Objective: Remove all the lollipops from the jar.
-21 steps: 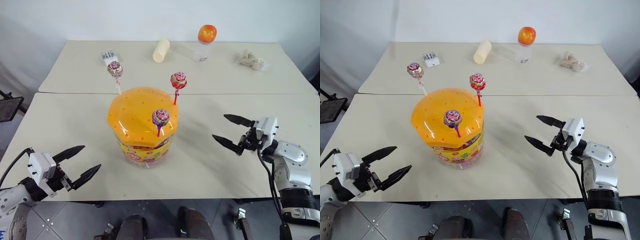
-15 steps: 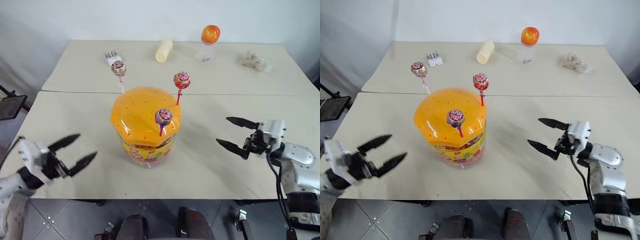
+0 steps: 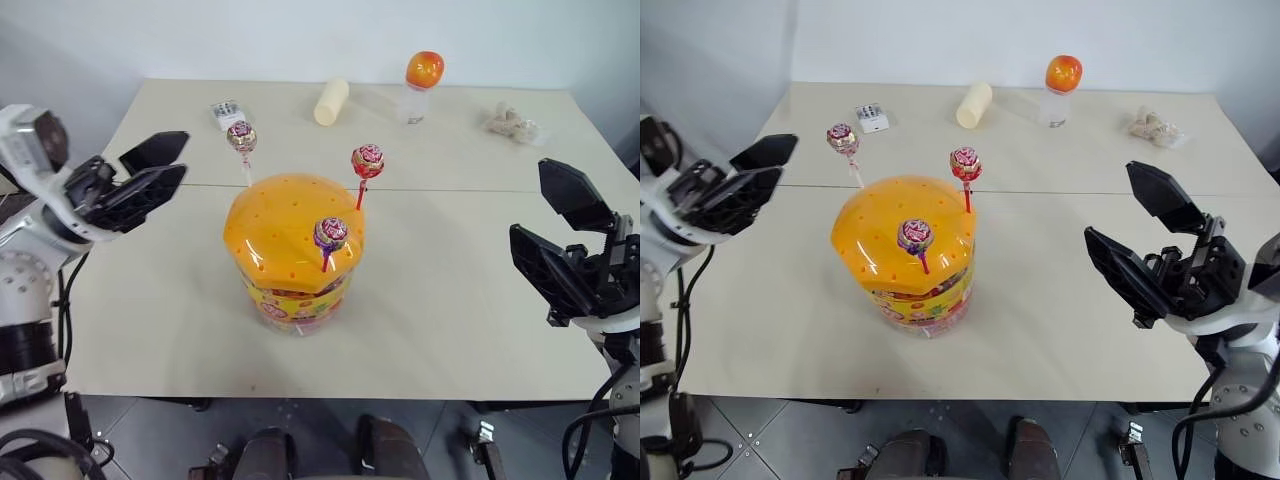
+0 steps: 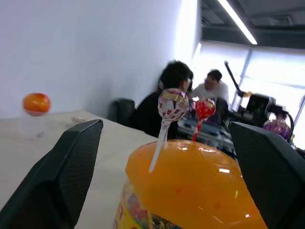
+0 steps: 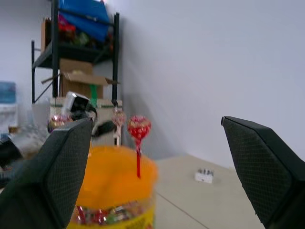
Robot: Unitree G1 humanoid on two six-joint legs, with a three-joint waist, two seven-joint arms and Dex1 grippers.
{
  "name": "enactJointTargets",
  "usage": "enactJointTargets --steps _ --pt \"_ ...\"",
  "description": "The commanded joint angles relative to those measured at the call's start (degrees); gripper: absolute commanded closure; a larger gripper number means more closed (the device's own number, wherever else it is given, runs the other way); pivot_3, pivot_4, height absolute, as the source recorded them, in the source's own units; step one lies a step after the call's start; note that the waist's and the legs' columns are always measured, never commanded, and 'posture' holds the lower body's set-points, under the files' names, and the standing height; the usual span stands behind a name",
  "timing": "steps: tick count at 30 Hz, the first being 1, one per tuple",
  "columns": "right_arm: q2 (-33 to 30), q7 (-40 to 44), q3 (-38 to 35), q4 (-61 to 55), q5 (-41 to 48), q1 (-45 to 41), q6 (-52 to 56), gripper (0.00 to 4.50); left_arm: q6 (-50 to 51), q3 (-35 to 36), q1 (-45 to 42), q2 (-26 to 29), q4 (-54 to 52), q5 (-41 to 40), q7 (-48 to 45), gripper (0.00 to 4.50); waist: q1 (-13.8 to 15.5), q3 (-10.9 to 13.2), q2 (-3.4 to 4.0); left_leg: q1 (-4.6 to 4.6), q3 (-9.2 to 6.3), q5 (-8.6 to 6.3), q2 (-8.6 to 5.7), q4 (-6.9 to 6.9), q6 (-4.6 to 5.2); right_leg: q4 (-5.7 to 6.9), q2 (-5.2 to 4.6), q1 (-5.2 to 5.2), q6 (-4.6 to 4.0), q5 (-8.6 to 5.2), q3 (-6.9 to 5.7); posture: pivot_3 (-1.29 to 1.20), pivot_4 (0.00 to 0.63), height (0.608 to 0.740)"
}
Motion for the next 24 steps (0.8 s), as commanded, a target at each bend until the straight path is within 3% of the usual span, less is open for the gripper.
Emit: enactJointTargets --steps 1,5,6,9,20,21,24 --pt "0.43 -1.23 1.06 -5.72 0.09 2.32 0.02 0.03 -2.17 -5.97 -7.14 -2.66 6.62 6.69 -5.2 0.0 -0.02 0.0 0.0 -0.04 -0.03 0.0 0.01 0.0 0.0 -0.08 0.03 0.0 0.0 0.0 -0.01 0.0 0.15 0.74" --pt "1.22 -3.86 3.3 -9.03 0.49 2.14 -0.51 0.03 -5.4 -7.96 -11.79 -6.2 11.74 11.13 -8.79 0.0 -0.33 0.03 -0.04 -0.12 0.1 0.01 0.02 0.02 0.02 -0.33 0.07 0.0 0.02 0.01 0.03 0.0 0.15 0.74" --pt "1.23 -4.42 3.82 -9.74 1.0 2.08 -0.3 0.01 -4.67 -7.99 -12.08 -6.56 11.97 11.14 -9.62 0.19 -0.69 0.03 -0.05 -0.1 0.14 0.01 0.02 0.02 0.02 -0.34 0.07 0.0 0.03 0.01 0.04 0.0 0.15 0.74" --pt "0.91 -4.79 5.25 -11.12 1.01 2.46 0.0 0.0 -2.65 -7.9 -12.46 -7.12 12.12 11.19 -11.73 0.88 -1.29 0.03 -0.06 -0.08 0.14 0.01 0.09 -0.01 0.01 -0.32 0.1 -0.01 0.03 0.01 0.05 0.0 0.15 0.74" --pt "0.71 -5.72 7.31 -10.91 1.49 1.04 -0.05 0.0 -0.78 -5.52 -14.31 -8.98 14.0 10.94 -12.49 4.28 -0.91 0.04 -0.07 -0.1 0.08 0.01 0.08 0.1 0.03 -0.3 0.09 0.03 0.04 0.02 0.1 0.0 0.15 0.74" --pt "0.69 -5.61 7.56 -10.9 1.64 0.82 0.05 0.0 -0.35 -4.83 -14.52 -9.32 14.05 10.41 -11.94 4.48 -0.84 0.04 -0.07 -0.09 0.08 0.01 0.09 0.11 0.03 -0.29 0.09 0.03 0.04 0.02 0.1 0.0 0.15 0.74" --pt "0.53 -5.01 9.3 -9.63 1.47 -1.36 0.56 0.0 3.02 -0.28 -16.06 -10.64 14.01 6.55 -7.95 4.48 -0.75 0.06 -0.1 -0.11 0.04 0.01 0.09 0.12 0.03 -0.27 0.09 0.02 0.04 0.02 0.1 0.0 0.15 0.74"
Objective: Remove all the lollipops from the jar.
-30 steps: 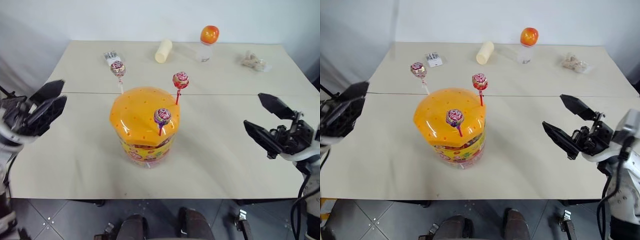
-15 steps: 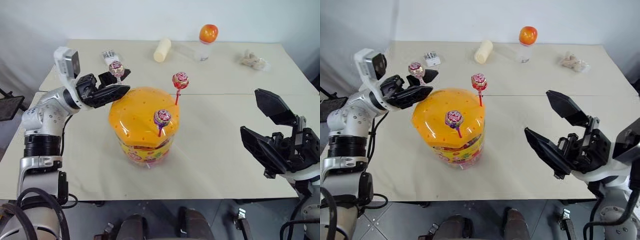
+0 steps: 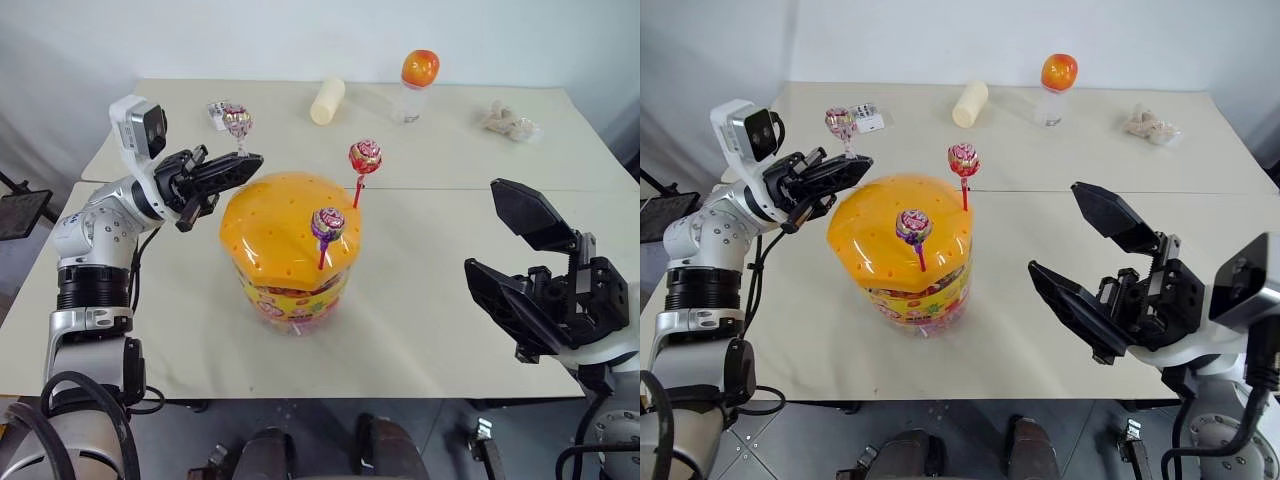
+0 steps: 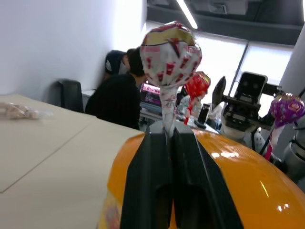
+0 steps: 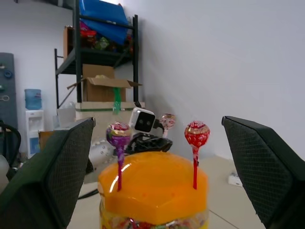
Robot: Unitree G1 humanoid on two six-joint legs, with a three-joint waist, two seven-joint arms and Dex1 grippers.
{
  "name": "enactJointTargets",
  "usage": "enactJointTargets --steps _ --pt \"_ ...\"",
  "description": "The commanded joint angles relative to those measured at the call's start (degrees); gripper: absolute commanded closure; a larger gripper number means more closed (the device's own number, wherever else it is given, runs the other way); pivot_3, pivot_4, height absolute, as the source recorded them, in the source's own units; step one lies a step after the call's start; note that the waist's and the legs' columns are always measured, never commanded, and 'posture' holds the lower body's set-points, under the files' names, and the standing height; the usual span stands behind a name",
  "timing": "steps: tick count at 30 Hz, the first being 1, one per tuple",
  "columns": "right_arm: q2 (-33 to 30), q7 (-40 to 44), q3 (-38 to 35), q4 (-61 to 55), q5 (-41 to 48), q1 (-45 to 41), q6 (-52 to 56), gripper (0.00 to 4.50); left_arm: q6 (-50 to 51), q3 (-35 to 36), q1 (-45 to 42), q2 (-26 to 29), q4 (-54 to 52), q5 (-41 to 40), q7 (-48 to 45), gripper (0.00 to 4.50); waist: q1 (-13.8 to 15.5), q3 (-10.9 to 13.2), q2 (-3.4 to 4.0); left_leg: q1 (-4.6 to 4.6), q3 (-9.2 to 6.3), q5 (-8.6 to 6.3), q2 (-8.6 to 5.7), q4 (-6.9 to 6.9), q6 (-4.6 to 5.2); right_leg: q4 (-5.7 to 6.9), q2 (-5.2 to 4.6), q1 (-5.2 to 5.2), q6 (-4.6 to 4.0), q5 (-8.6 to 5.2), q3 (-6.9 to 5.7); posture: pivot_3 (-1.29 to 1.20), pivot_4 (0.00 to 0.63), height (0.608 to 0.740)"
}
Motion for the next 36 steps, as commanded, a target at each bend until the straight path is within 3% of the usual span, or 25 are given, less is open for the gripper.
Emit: enactJointTargets --steps 1,6,9,13,15,21,26,30,36 --pt "-0.67 0.62 1.08 0.12 0.79 -2.53 0.23 0.0 2.93 6.47 -3.35 -0.66 -0.34 -4.72 5.0 4.48 -0.01 0.01 -0.01 -0.01 0.0 0.0 0.0 0.01 0.0 0.0 0.0 0.0 0.0 0.0 0.0 0.0 0.15 0.74" --pt "-3.49 5.27 0.96 3.85 0.33 -5.72 1.57 0.0 3.66 14.95 -4.26 -0.34 -1.37 -7.66 15.95 4.48 -0.01 0.01 -0.01 0.0 -0.08 0.0 0.0 0.02 0.0 0.04 -0.01 0.0 0.02 0.01 -0.01 0.0 0.15 0.74" --pt "-9.49 16.5 2.29 8.42 -4.84 -7.42 2.01 0.0 4.57 16.85 0.03 5.69 -3.8 -3.56 22.57 4.48 -0.56 0.02 -0.03 -0.01 -0.09 0.0 0.0 0.01 0.0 0.04 -0.01 0.0 0.03 0.02 -0.01 0.0 0.15 0.74" --pt "-13.48 24.53 4.13 12.08 -5.28 -9.09 3.95 0.0 10.36 13.92 16.95 18.09 -12.62 6.19 29.77 4.48 -1.65 0.02 -0.02 0.16 -0.1 -0.01 0.01 -0.28 -0.01 0.05 0.01 -0.03 0.03 0.02 0.01 0.0 0.15 0.74" --pt "-13.85 26.76 4.46 13.02 -5.67 -9.32 4.35 0.0 14.34 15.66 24.57 21.13 -17.1 7.0 33.0 4.48 -1.88 0.02 -0.03 0.13 -0.22 -0.02 0.02 -0.29 -0.04 0.17 0.01 -0.08 0.03 0.02 -0.03 0.0 0.15 0.74" --pt "-14.83 35.04 7.42 18.13 -11.82 -8.65 3.71 0.0 23.81 30.23 52.93 20.59 -35.28 6.63 37.01 4.48 -0.51 0.1 -0.47 0.01 -0.39 -0.08 0.1 -0.11 -0.05 0.05 -0.03 -0.07 0.01 0.01 0.04 0.0 0.15 0.74" --pt "-14.14 37.7 8.25 20.76 -14.66 -8.86 3.11 0.0 28.96 33.93 66.26 17.32 -43.65 9.63 42.68 4.48 0.4 0.13 -0.39 0.12 -0.48 -0.08 0.08 -0.1 -0.04 0.03 -0.09 -0.03 -0.05 -0.02 0.19 0.0 0.15 0.74" --pt "-13.77 35.8 7.34 21.05 -14.15 -8.93 4.4 0.0 27.03 34.53 67.71 14.97 -45.02 9.2 42.41 3.46 0.8 0.11 -0.42 0.13 -0.46 -0.07 0.09 -0.08 -0.05 0.08 -0.08 -0.03 -0.12 -0.06 0.2 0.0 0.15 0.74" --pt "-12.65 27.76 5.55 22.54 -12.64 -10.76 8.65 0.0 20.22 35.04 68.87 16.41 -43.18 8.99 34.54 1.66 0.53 0.1 -0.4 0.11 -0.38 -0.09 0.07 -0.14 -0.07 0.12 -0.13 -0.2 -0.14 -0.05 0.23 0.0 0.15 0.74"
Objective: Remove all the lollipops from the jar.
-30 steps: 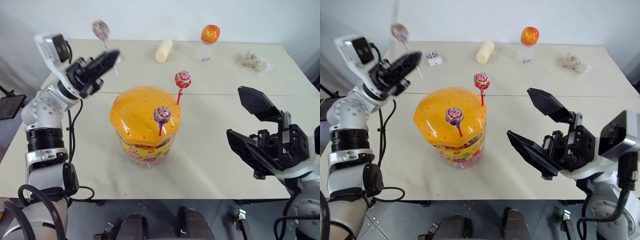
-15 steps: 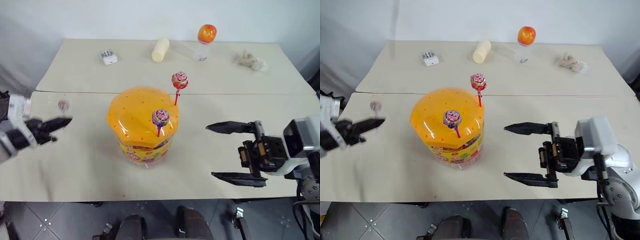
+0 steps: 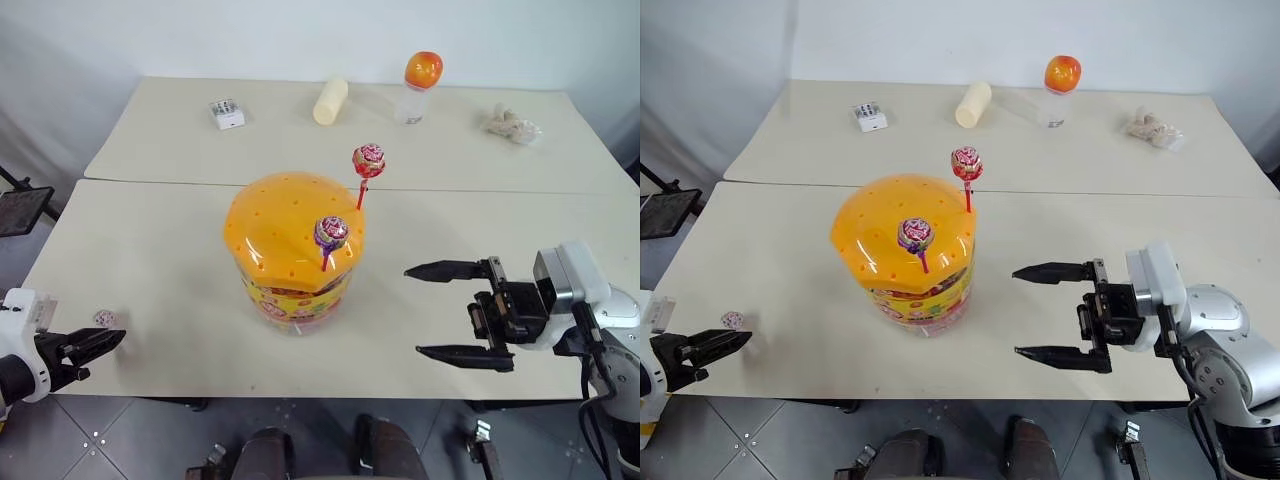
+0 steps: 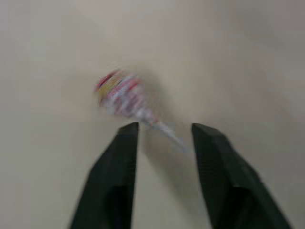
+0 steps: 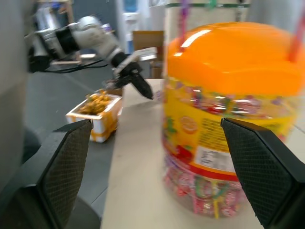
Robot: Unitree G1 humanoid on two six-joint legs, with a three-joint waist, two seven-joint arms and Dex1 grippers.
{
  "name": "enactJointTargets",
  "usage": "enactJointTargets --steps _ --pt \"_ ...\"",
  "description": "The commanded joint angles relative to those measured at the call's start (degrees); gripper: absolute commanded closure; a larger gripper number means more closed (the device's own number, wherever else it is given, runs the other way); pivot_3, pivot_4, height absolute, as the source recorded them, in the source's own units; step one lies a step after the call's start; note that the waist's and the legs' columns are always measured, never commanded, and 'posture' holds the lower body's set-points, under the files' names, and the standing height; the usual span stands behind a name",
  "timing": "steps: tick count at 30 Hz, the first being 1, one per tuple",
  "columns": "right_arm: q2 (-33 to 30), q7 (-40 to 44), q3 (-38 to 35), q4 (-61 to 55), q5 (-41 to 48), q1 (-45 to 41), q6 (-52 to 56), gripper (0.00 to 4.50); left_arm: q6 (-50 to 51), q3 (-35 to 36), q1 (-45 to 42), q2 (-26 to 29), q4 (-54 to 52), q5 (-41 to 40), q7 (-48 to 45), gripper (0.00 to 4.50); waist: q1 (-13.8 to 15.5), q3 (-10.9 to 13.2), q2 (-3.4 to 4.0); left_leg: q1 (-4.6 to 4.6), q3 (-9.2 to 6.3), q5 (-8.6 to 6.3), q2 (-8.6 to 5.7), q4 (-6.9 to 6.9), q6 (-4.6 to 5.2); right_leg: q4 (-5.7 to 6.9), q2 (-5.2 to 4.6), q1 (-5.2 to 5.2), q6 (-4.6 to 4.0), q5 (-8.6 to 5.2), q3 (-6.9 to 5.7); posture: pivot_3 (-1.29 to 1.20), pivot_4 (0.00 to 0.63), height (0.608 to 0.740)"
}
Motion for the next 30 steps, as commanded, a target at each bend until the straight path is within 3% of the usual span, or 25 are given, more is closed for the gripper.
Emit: enactJointTargets --steps 1,3,5,8,11,15,20,23,30 --pt "1.07 -5.78 -2.98 0.27 2.05 -1.76 2.54 0.0 -6.63 2.57 1.63 2.18 1.09 0.51 -6.5 1.33 -0.12 0.0 0.0 -0.01 0.02 0.0 0.0 -0.01 -0.01 0.03 0.0 -0.05 0.0 0.0 0.0 0.0 0.15 0.74" --pt "2.26 -10.2 -3.29 1.41 2.41 -3.7 4.47 0.0 -14.19 3.59 2.43 2.64 2.09 -0.47 -15.58 0.74 -0.36 0.0 0.0 -0.04 0.09 -0.03 0.02 -0.01 -0.05 0.18 0.01 -0.16 -0.05 -0.03 -0.02 0.0 0.15 0.74" --pt "2.42 -15.58 -3.12 2.9 2.76 -6.6 8.37 0.0 -19.66 7.12 -2.27 -0.02 0.87 -7.66 -22.21 0.1 -0.54 0.0 -0.01 -0.1 0.27 -0.03 0.02 -0.01 -0.05 0.31 -0.01 -0.37 -0.13 -0.07 -0.02 0.0 0.15 0.74" --pt "4.83 -24.81 -2.59 5.4 3.89 -14.37 13.06 0.0 -18.58 8.18 -11.05 -3.26 0.18 -18.07 -18.94 0.05 -0.43 0.0 0.0 -0.19 0.42 -0.01 0.01 0.12 -0.03 0.69 -0.16 -0.63 -0.18 -0.1 -0.01 0.0 0.15 0.74" --pt "6.87 -26.48 -0.48 6.09 2.49 -19.63 14.36 0.0 -16.38 5.24 -18.39 -6.47 -2.85 -28.15 -13.11 0.05 -0.53 -0.04 0.08 -0.14 0.43 0.0 -0.05 0.16 -0.01 0.86 -0.25 -0.63 -0.16 -0.08 0.01 0.0 0.15 0.74" --pt "9.26 -26.09 1.6 6.14 2.65 -23.73 15.59 0.0 -18.16 -1.53 -25.63 -10.27 -6.77 -32.69 -7.29 0.05 -0.65 -0.05 0.06 -0.14 0.37 -0.01 -0.17 0.13 -0.02 1.14 -0.3 -0.65 -0.1 -0.05 -0.14 0.0 0.15 0.74" --pt "10.67 -26.05 3.27 6.28 2.58 -26.34 17.73 0.0 -19.61 -6.71 -29.29 -10.37 -6.64 -32.67 -6.58 0.05 -1.34 -0.05 0.06 -0.19 0.53 0.0 -0.24 0.14 0.0 1.12 -0.31 -0.64 -0.09 -0.04 -0.23 0.0 0.15 0.74" --pt "11.17 -24.83 4.01 6.3 2.71 -27.34 18.66 0.61 -20.77 -8.29 -30.79 -9.9 -6.17 -32.44 -7.55 0.0 -1.49 -0.05 0.06 -0.18 0.62 0.01 -0.21 0.15 0.0 1.11 -0.28 -0.64 -0.09 -0.05 -0.22 0.0 0.15 0.74" --pt "11.49 -21.99 6.58 6.17 0.96 -28.71 19.21 2.91 -21.6 -10.32 -32.25 -8.79 -4.95 -32.56 -9.48 0.0 -1.5 -0.05 0.06 -0.17 0.66 0.01 -0.2 0.14 0.0 1.07 -0.27 -0.65 -0.09 -0.05 -0.22 0.0 0.15 0.74"
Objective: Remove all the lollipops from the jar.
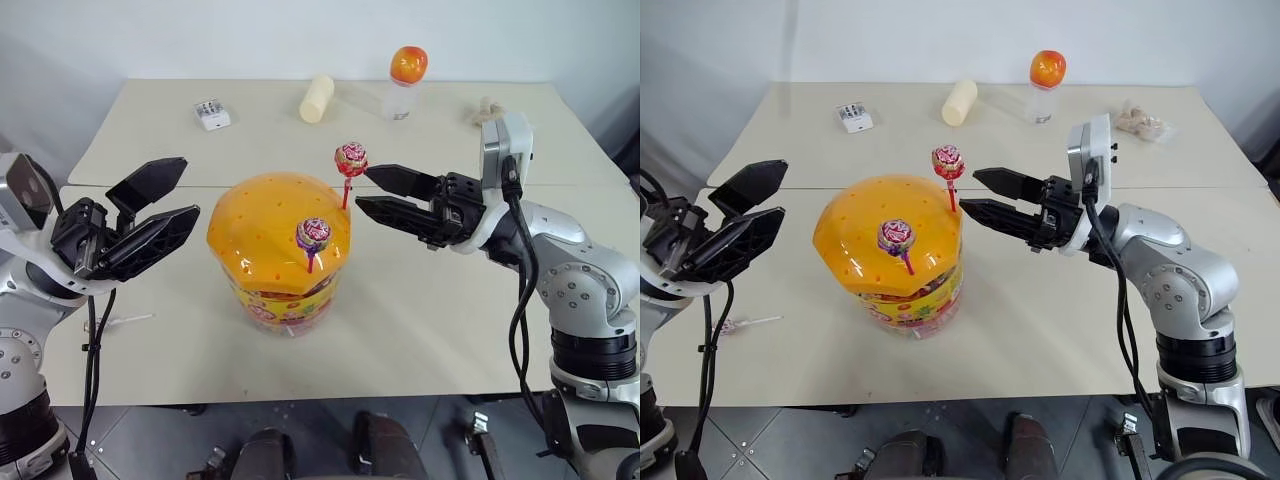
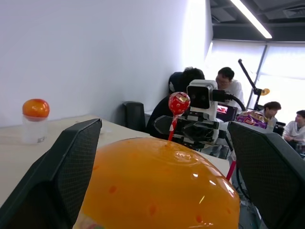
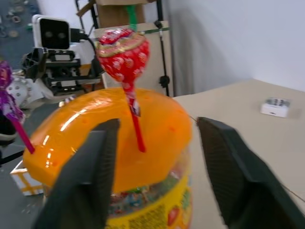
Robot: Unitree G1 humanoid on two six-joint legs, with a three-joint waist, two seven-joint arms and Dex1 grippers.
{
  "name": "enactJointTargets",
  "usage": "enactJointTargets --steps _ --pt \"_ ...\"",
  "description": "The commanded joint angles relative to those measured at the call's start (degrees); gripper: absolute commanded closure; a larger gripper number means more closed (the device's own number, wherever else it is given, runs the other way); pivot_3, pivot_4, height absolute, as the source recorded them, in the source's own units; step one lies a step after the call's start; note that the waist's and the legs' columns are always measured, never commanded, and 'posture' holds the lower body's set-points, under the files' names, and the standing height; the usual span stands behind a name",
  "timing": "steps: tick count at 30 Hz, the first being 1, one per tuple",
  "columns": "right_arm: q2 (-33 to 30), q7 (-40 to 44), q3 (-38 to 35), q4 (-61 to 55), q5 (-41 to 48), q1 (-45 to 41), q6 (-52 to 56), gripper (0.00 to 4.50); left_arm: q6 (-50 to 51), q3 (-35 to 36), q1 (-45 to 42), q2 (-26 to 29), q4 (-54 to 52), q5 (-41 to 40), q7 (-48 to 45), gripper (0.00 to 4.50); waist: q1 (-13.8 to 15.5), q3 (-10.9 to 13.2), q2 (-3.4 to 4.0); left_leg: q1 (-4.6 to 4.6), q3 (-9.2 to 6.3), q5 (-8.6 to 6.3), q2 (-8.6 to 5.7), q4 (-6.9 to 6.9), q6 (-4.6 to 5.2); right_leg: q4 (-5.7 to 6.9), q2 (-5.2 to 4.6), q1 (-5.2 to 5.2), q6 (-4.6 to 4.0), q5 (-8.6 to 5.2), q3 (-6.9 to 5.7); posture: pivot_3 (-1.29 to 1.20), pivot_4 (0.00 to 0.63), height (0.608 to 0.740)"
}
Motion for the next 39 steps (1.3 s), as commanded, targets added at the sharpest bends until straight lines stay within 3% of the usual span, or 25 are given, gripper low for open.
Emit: enactJointTargets --steps 1,14,19,23,30,34,37,39 --pt "0.64 0.54 0.56 -0.61 -0.96 -1.08 -0.19 3.07 -1.61 0.04 -0.75 1.16 0.02 -0.77 -1.58 0.0 0.0 0.0 0.0 0.0 0.0 0.0 0.0 0.0 0.0 0.0 0.0 0.0 0.0 0.0 0.0 0.0 0.15 0.74" --pt "2.53 3.03 1.92 0.91 -4.3 -2.6 -0.78 3.07 -2.41 -0.02 -0.4 1.83 0.54 -1.16 -4.23 0.0 0.0 0.0 0.0 -0.01 0.01 0.0 0.01 0.0 0.0 -0.05 0.02 0.01 0.0 0.0 -0.01 0.0 0.15 0.74" --pt "3.53 4.72 1.98 1.51 -4.78 -3.55 -1.67 4.46 -2.48 -1.03 -0.67 1.49 0.96 -0.96 -5.76 0.0 -0.01 0.0 0.0 -0.01 0.01 0.0 0.01 0.0 0.0 -0.07 0.03 0.01 0.0 0.0 -0.01 0.0 0.15 0.74" --pt "4.88 5.58 0.79 2.2 -4.55 -3.91 -3.14 4.46 -2.45 -1.69 -0.95 1.05 1.25 -1.23 -6.12 0.0 -0.01 0.0 0.0 -0.01 0.02 0.0 0.01 0.0 0.0 -0.07 0.03 0.01 0.0 0.0 -0.01 0.0 0.15 0.74" --pt "7.9 -0.45 -10.16 4.29 6.3 -6.02 -1.51 4.46 -2.15 -2.66 -2.3 0.2 1.56 -4.06 -6.4 0.0 -0.07 0.0 0.01 -0.01 0.0 0.0 0.02 -0.02 0.0 -0.06 0.04 0.0 0.0 0.0 0.0 0.0 0.15 0.74" --pt "1.69 -4.36 -16.39 6.2 9.22 -5.75 2.3 4.46 -0.73 -2.87 -3.15 1.08 2.56 -6.19 -6.67 0.0 0.33 0.01 0.0 -0.03 -0.05 0.0 0.01 -0.02 0.0 -0.07 0.04 0.02 0.0 0.0 -0.02 0.0 0.15 0.74" --pt "-16.08 -2.99 -16.03 9.2 -1.81 4.21 8.37 4.46 -0.01 -2.77 -1.85 3.45 2.02 -4.84 -9.15 0.0 0.94 0.01 0.0 -0.14 -0.09 0.0 -0.02 -0.05 0.01 -0.32 0.03 0.05 0.02 0.01 -0.03 0.0 0.15 0.74" --pt "-22.88 -3.12 -14.81 9.89 -6.47 9.99 9.52 4.46 0.51 -2.43 0.28 5.73 1.36 -3.61 -11.51 0.0 1.14 0.0 -0.02 -0.16 -0.09 -0.01 -0.03 -0.19 0.04 -0.45 0.03 0.04 0.03 0.01 -0.06 0.0 0.15 0.74"
